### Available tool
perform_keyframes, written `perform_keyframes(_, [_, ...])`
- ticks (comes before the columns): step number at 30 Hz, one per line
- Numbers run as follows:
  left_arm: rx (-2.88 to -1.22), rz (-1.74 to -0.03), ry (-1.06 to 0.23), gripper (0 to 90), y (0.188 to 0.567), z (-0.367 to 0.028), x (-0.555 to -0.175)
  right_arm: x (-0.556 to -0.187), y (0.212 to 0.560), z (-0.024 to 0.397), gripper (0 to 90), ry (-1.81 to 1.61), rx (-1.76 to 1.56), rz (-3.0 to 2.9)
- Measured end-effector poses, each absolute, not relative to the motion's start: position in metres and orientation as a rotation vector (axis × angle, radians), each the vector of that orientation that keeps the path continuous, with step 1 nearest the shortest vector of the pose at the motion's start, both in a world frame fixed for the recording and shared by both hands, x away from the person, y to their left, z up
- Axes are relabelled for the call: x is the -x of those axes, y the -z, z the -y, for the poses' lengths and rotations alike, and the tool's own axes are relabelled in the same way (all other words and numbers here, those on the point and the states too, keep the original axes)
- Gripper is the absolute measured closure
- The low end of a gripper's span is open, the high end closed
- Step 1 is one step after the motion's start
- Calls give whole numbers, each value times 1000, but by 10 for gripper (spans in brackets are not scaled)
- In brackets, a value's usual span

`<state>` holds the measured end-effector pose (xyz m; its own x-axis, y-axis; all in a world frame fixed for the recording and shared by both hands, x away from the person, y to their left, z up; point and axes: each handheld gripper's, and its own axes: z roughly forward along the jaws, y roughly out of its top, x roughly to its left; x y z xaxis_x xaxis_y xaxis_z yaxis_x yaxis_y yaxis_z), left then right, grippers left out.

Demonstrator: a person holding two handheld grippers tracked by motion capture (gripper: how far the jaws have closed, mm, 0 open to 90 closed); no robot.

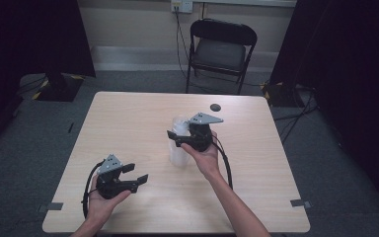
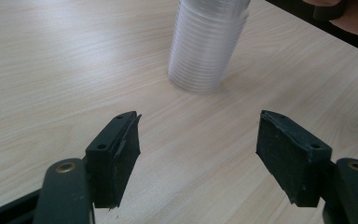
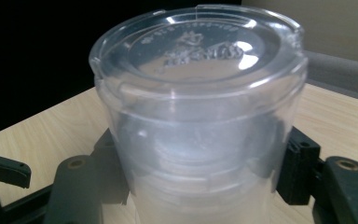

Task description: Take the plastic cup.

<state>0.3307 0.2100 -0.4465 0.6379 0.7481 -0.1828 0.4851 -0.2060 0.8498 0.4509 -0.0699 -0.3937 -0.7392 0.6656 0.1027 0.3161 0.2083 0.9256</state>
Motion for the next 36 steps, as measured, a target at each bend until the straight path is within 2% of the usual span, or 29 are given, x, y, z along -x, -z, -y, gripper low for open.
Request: perform_keyframes(36, [-1870, -981, -329, 300, 448, -207, -331, -446, 369, 75, 366, -1618, -884, -2105])
